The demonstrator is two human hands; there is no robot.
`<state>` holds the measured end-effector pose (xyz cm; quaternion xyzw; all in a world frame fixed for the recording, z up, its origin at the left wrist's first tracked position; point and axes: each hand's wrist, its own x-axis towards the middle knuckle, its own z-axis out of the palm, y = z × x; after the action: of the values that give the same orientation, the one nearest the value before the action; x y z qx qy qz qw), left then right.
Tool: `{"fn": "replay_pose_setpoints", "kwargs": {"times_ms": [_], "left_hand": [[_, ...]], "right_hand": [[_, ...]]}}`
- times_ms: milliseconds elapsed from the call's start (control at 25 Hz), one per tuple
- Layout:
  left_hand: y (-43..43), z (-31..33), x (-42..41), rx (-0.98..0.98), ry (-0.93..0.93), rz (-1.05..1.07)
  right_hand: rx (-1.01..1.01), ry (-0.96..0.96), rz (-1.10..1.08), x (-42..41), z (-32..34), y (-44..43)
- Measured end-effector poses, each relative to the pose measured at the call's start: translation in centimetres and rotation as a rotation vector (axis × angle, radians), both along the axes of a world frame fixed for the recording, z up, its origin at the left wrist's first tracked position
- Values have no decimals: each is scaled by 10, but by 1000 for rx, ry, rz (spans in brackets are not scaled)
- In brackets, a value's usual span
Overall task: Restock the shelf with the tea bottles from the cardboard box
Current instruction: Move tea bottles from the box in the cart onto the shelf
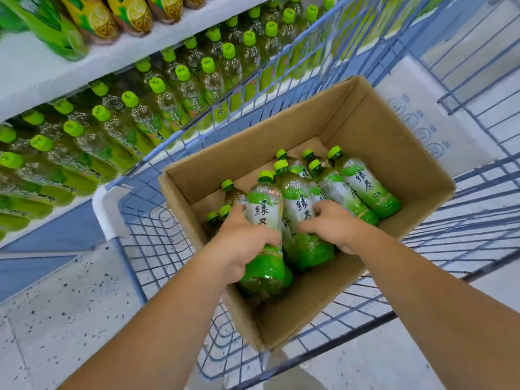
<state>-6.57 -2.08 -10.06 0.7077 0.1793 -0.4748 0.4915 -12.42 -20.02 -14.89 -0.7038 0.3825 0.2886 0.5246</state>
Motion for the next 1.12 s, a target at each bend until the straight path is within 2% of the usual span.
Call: {"fn": "replay_pose_setpoints", "kwargs": {"times_ms": [160,320,480,640,800,1120], "left_hand": [[52,50,11,-155,-255,44],[150,112,25,-256,-498,78],[262,142,52,-235,-721,85],[365,154,91,-184,-838,104],[445,149,142,-103,-941,179],[495,94,250,-2,-1133,367]], "right_hand": [[-128,-174,-64,1,60,36],[-198,-377,-170,8,114,112],[-191,-534,-200,43,155,216],[-124,-658,-229,100,175,317],[-73,-730,-136,169,175,397],[-29,-828,2,294,130,463]]}}
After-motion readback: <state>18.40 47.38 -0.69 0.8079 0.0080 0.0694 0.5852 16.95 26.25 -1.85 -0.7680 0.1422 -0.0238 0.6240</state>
